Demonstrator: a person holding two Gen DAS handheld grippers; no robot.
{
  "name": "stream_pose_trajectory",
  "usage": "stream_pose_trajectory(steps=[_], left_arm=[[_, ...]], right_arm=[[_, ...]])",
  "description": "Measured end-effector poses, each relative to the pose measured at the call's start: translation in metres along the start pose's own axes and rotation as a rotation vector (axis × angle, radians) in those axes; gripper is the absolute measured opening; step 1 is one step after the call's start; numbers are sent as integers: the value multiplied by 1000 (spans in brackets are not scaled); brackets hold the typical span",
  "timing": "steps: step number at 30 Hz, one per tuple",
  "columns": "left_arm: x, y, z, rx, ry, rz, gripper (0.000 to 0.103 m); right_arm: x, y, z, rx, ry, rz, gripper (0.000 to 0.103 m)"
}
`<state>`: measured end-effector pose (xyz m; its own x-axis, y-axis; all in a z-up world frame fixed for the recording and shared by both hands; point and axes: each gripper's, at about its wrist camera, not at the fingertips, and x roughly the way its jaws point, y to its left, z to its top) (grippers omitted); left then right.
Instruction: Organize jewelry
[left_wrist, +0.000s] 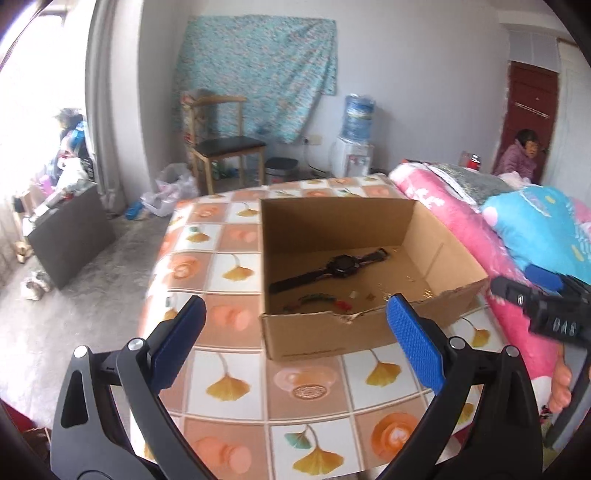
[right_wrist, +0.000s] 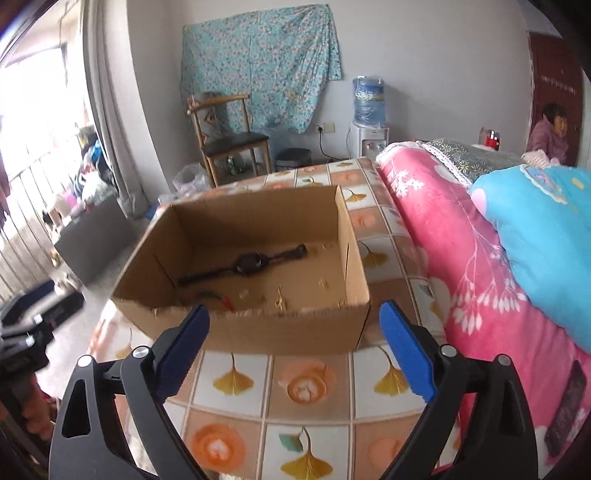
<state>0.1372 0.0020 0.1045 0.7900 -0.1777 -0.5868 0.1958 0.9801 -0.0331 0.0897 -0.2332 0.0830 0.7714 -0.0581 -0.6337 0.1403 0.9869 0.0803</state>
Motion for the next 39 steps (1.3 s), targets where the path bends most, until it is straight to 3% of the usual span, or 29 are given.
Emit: stream_pose_trajectory(steps=[6,10,18,24,39], left_arm=[[-13,3,0,-36,-12,165,95],[-14,3,0,-44,5,204,95],[5,-2,-6,-143,112,165,95],[24,-14,-11,-113,189,215,95],[43,-24,-20,-80,274,199,95]], right_arm=[[-10,19,-5,-71,-33,-37,97],[-10,25,-5,-86,-31,-31,97],[8,18,-6,-63,44,-35,97],[22,15,-11,-59,103,-49,97],[37,16,-14,-50,171,-51,97]])
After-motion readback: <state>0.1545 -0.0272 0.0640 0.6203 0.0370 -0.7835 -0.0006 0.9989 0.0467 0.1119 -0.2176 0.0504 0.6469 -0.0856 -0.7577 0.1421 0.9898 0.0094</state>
